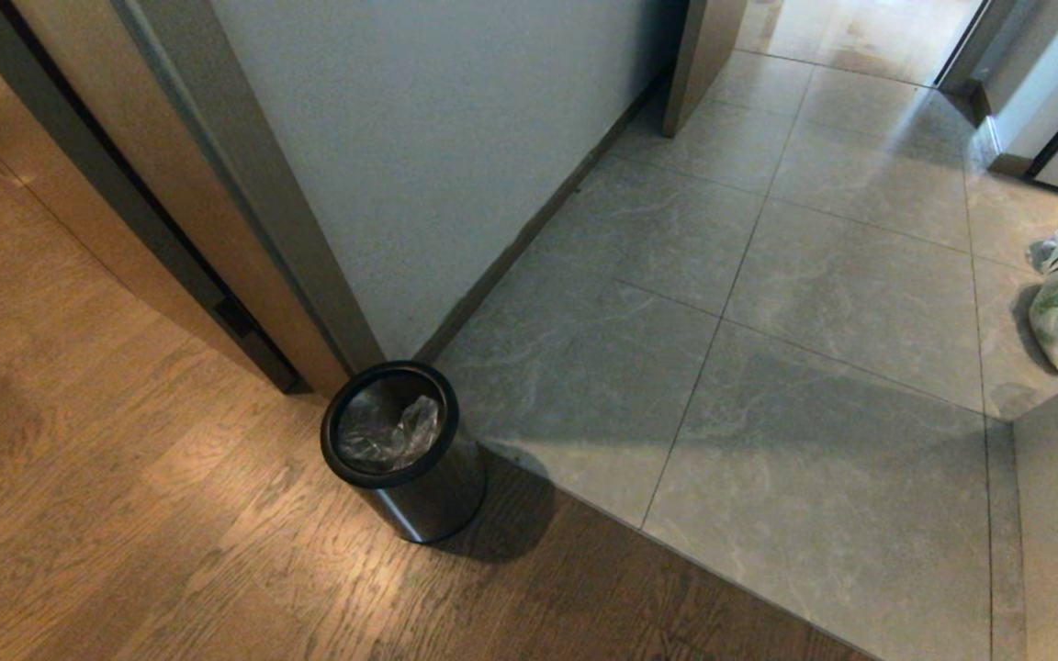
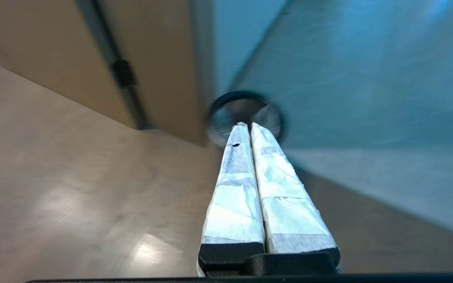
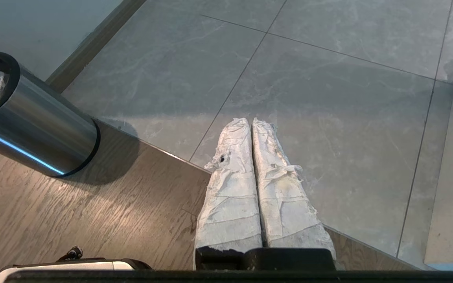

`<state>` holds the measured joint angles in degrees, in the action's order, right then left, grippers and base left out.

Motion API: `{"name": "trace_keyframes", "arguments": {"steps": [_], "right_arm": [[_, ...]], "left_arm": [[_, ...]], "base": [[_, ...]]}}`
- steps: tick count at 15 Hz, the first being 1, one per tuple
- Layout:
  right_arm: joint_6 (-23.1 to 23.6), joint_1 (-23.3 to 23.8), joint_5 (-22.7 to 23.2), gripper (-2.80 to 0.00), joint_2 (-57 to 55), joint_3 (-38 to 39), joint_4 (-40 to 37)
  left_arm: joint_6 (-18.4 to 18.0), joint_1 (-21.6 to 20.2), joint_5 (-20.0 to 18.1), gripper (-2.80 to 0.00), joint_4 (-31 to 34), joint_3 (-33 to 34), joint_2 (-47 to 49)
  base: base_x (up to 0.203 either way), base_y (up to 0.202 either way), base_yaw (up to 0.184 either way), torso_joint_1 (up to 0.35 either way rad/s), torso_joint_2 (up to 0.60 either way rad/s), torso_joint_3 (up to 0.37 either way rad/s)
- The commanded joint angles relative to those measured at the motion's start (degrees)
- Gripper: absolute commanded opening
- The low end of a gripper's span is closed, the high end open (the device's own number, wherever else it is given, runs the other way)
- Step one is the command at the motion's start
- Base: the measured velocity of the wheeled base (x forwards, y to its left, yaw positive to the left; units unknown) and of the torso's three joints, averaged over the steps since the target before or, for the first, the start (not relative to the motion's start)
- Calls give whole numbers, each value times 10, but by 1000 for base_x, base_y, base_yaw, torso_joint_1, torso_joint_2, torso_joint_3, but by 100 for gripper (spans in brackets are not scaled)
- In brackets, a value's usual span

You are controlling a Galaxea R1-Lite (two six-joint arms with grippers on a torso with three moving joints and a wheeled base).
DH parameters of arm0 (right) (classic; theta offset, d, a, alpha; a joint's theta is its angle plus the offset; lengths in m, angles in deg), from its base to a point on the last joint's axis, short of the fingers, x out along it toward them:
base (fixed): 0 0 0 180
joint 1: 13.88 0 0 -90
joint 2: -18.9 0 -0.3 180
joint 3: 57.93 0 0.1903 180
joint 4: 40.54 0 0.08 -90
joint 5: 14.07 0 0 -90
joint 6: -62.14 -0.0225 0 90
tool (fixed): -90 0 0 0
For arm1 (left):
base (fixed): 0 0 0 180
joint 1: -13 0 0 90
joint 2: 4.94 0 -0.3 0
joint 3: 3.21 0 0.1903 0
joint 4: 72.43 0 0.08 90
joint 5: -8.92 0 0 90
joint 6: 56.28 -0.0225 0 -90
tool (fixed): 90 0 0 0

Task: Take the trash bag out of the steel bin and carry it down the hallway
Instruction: Place the outer trash can on the ground

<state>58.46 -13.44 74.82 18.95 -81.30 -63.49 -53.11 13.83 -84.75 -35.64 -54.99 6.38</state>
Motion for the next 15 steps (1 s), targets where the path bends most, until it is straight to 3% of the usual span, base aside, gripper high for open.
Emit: {"name": "trace_keyframes", "arguments": {"steps": [1, 3, 5, 9, 11, 13, 15], "right_arm": [[0, 0, 0, -280, 0, 1, 0], [0, 0, 1, -280, 0, 1, 0], [0, 0, 0, -280, 0, 1, 0], [0, 0, 0, -280, 0, 1, 0], [0, 0, 0, -280, 0, 1, 0], [0, 0, 0, -280, 0, 1, 0], [0, 0, 0, -280, 0, 1, 0]], "left_arm": [[49, 5, -12, -280, 72, -134, 171], [133, 10, -48, -280, 126, -243, 320], [201, 11, -83, -280, 139, -300, 436], [340, -1, -149, -280, 100, -325, 612], [365, -13, -202, -280, 65, -295, 655], [365, -21, -212, -280, 53, -268, 687], [336, -29, -208, -280, 51, -241, 738]], "base": [[0, 0, 0, 0, 0, 0], [0, 0, 0, 0, 0, 0], [0, 0, 0, 0, 0, 0], [0, 0, 0, 0, 0, 0], [0, 0, 0, 0, 0, 0], [0, 0, 0, 0, 0, 0], [0, 0, 0, 0, 0, 0]]}}
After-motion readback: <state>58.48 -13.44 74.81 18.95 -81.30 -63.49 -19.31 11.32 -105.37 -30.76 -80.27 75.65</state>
